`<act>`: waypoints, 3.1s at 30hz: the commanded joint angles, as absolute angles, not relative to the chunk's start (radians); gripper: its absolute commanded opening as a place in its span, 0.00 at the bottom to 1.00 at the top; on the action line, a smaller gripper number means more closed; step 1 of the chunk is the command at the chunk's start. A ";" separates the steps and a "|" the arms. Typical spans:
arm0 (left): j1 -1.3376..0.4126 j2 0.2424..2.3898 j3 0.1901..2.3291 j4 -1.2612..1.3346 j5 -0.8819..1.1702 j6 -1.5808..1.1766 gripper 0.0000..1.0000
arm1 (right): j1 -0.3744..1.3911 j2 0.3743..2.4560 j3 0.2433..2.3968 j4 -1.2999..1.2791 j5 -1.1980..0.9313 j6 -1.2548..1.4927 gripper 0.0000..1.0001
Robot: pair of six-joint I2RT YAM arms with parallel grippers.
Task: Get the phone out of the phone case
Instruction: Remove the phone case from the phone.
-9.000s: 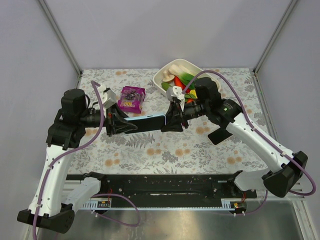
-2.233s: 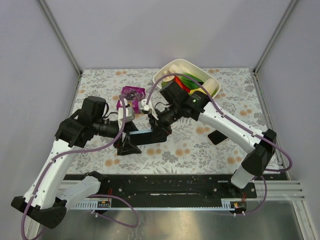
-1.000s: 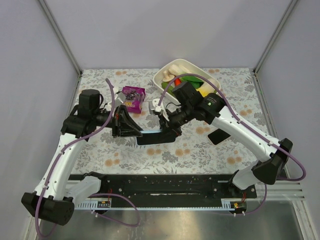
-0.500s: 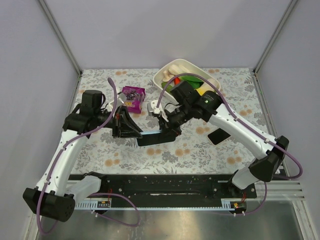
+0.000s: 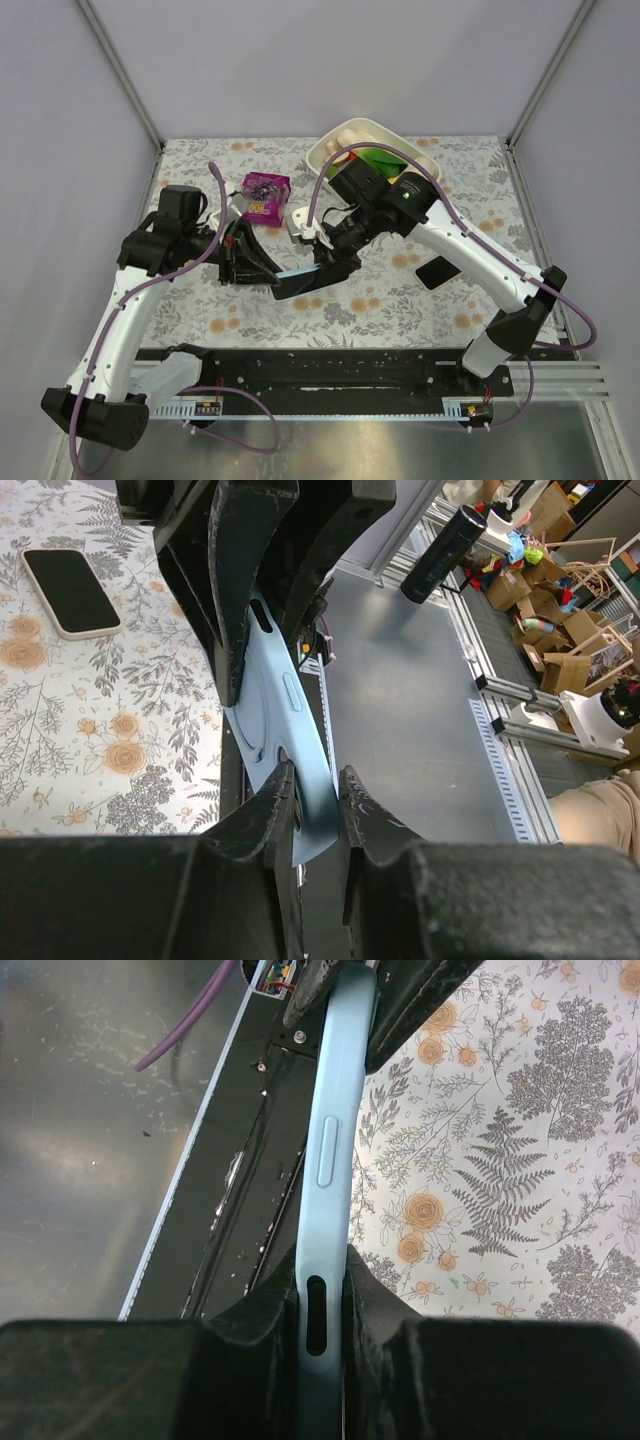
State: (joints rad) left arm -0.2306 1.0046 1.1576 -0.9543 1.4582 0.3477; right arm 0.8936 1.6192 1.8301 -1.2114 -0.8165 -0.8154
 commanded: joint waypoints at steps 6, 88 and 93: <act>-0.265 0.982 1.161 -0.991 1.657 0.403 0.00 | 0.966 1.578 1.967 -1.351 -1.005 -1.054 0.00; -0.175 1.186 1.238 -1.460 1.554 1.044 0.00 | 1.124 1.715 2.284 -1.666 -1.178 -1.186 0.00; -0.173 1.238 1.285 -1.595 1.534 1.193 0.00 | 1.132 1.712 2.289 -1.687 -1.190 -1.203 0.00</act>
State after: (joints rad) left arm -0.1940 1.1412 1.2510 -1.5948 1.5833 0.9211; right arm 1.0084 1.7691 2.1788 -1.4937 -0.6922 -1.1217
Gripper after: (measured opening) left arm 0.220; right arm 0.209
